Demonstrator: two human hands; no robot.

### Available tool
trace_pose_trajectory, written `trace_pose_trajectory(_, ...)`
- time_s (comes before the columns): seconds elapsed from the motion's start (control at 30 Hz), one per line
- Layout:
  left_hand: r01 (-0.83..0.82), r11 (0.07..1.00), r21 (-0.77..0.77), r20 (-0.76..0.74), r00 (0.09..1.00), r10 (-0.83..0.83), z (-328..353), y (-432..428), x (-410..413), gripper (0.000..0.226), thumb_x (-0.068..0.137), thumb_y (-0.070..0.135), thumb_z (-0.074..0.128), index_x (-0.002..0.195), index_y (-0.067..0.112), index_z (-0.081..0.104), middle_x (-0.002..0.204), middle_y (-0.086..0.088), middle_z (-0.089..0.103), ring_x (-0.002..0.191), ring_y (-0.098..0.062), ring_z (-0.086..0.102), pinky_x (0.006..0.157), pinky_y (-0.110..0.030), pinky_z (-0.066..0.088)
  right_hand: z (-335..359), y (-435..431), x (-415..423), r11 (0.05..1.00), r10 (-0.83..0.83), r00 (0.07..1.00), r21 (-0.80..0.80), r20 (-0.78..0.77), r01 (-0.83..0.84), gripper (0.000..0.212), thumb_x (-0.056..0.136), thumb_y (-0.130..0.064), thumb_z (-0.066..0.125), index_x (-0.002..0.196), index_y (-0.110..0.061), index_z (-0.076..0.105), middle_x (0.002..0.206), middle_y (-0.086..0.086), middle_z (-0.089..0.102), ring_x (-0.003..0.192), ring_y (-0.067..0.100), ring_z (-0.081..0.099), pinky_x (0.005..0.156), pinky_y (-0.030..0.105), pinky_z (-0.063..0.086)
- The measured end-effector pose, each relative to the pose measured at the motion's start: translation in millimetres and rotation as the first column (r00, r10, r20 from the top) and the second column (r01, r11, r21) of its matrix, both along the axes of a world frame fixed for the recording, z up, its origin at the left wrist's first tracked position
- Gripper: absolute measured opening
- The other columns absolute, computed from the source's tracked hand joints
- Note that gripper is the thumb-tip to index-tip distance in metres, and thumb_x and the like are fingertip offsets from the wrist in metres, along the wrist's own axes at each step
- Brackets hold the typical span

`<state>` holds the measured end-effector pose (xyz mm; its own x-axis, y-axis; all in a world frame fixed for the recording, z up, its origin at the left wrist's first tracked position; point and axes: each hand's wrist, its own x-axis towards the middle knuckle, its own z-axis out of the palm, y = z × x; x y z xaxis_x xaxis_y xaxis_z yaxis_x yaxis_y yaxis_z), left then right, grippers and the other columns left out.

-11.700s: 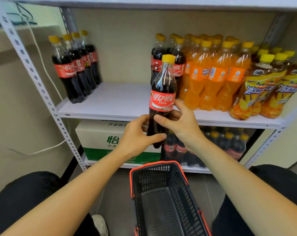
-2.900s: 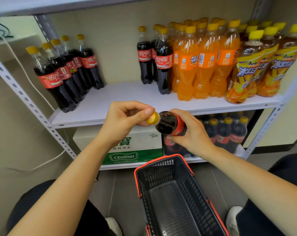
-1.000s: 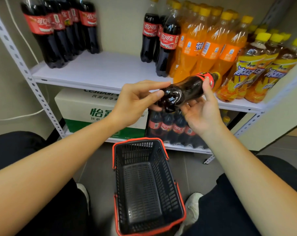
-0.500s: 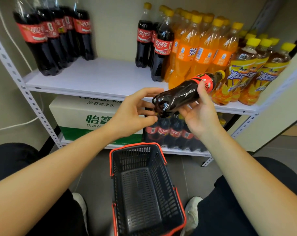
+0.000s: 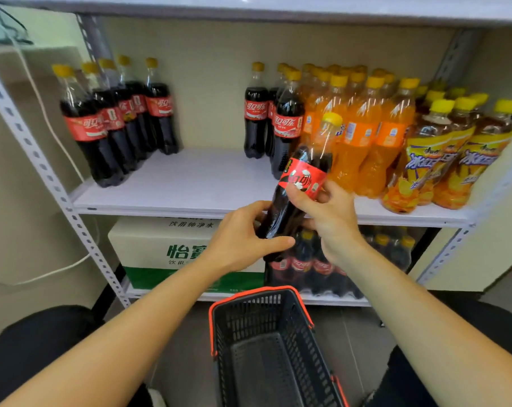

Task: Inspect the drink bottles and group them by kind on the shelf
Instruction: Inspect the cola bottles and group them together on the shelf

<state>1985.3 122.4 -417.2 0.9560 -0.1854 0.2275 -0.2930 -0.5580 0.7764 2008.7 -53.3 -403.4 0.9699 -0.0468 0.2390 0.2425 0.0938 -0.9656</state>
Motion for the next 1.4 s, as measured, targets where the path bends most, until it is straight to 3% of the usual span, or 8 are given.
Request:
trace_pose_trajectory(0.13, -0.032, 0.980, -0.194, -0.063, 0.998, 0.020, -3.6, 19.9, 18.5, 0.045, 0.076, 0.032, 0.089, 0.113, 0.029, 0.063, 0.099, 0.007, 0.072, 0.081, -0.003, 0.070, 0.068, -0.025, 0.053, 10.1, 13.7, 19.1, 0.993, 0.104, 0.994, -0.051, 0.024, -0.102, 0.047, 0.087, -0.054, 0.067, 0.123, -0.024, 0.068, 0.111, -0.010, 0.076, 0.107, 0.008, 0.071, 0.082, 0.028, 0.061)
trace_pose_trajectory(0.37, -0.223, 0.921, -0.320, -0.025, 0.974, 0.227, 0.6, 69.8, 60.8, 0.053, 0.080, 0.028, 0.086, 0.125, 0.022, 0.058, 0.110, -0.001, 0.071, 0.092, -0.015, 0.072, 0.071, -0.031, 0.060, -4.1, 43.7, 98.7, 0.880, -0.315, 0.947, -0.353, 0.068, 0.318, 0.050, 0.089, -0.035, 0.078, 0.127, -0.009, 0.060, 0.115, -0.002, 0.062, 0.105, 0.015, 0.057, 0.081, 0.022, 0.044)
trace_pose_trajectory(0.47, -0.285, 0.908, -0.308, 0.027, 0.951, 0.307, 5.8, 102.0, 92.2, 0.054, 0.080, 0.025, 0.087, 0.122, 0.023, 0.054, 0.111, 0.002, 0.069, 0.099, -0.016, 0.070, 0.079, -0.039, 0.060, -6.3, 60.2, 131.1, 0.831, -0.368, 0.926, -0.417, 0.083, 0.368, 0.071, 0.083, -0.028, 0.083, 0.140, -0.006, 0.046, 0.135, 0.009, 0.058, 0.124, 0.028, 0.056, 0.098, 0.038, 0.051)
trace_pose_trajectory(0.6, -0.344, 0.888, -0.304, 0.049, 0.926, 0.375, 4.6, 142.8, 132.9, 0.055, 0.081, 0.023, 0.086, 0.122, 0.023, 0.050, 0.115, 0.000, 0.066, 0.101, -0.017, 0.068, 0.082, -0.042, 0.060, -10.0, 77.1, 157.1, 0.779, -0.456, 0.884, -0.434, 0.102, 0.452, 0.089, 0.080, -0.024, 0.087, 0.149, -0.003, 0.034, 0.151, 0.017, 0.045, 0.142, 0.036, 0.042, 0.116, 0.048, 0.037)
trace_pose_trajectory(0.8, -0.390, 0.857, -0.337, 0.041, 0.903, 0.427, -2.3, 187.6, 176.0, 0.053, 0.086, 0.016, 0.081, 0.128, 0.018, 0.049, 0.110, 0.003, 0.064, 0.088, 0.001, 0.063, 0.054, -0.011, 0.051, -8.1, 84.2, 170.9, 0.604, -0.576, 0.803, -0.583, 0.153, 0.544, 0.066, 0.081, -0.037, 0.085, 0.128, -0.002, 0.054, 0.129, 0.024, 0.053, 0.124, 0.043, 0.048, 0.100, 0.048, 0.042)
trace_pose_trajectory(0.93, -0.438, 0.860, -0.262, 0.067, 0.881, 0.469, -4.3, 207.1, 197.8, 0.061, 0.088, 0.018, 0.079, 0.139, 0.013, 0.046, 0.113, 0.009, 0.059, 0.088, 0.005, 0.057, 0.057, -0.003, 0.046, -8.3, 86.6, 183.2, 0.726, -0.494, 0.865, -0.504, 0.091, 0.468, 0.057, 0.085, -0.029, 0.082, 0.126, -0.006, 0.051, 0.126, 0.018, 0.064, 0.117, 0.041, 0.061, 0.092, 0.046, 0.049)
trace_pose_trajectory(1.13, -0.522, 0.838, -0.161, 0.072, 0.840, 0.537, -11.5, 212.0, 230.1, 0.069, 0.090, 0.022, 0.078, 0.146, 0.008, 0.040, 0.139, -0.011, 0.058, 0.124, -0.032, 0.057, 0.101, -0.042, 0.048, -21.4, 98.1, 196.3, 0.910, -0.209, 0.975, -0.349, 0.079, 0.224, 0.048, 0.086, -0.024, 0.082, 0.120, -0.014, 0.050, 0.119, 0.006, 0.067, 0.105, 0.023, 0.065, 0.081, 0.032, 0.053)
trace_pose_trajectory(1.4, -0.586, 0.789, -0.184, 0.064, 0.794, 0.605, -17.7, 206.0, 253.5, 0.063, 0.096, 0.021, 0.070, 0.145, 0.004, 0.034, 0.143, -0.016, 0.053, 0.129, -0.038, 0.053, 0.106, -0.046, 0.044, -32.9, 106.9, 204.2, 0.928, 0.048, 0.993, -0.374, 0.112, -0.003, 0.039, 0.088, -0.023, 0.080, 0.122, -0.021, 0.061, 0.110, -0.013, 0.067, 0.102, -0.005, 0.060, 0.080, 0.016, 0.047)
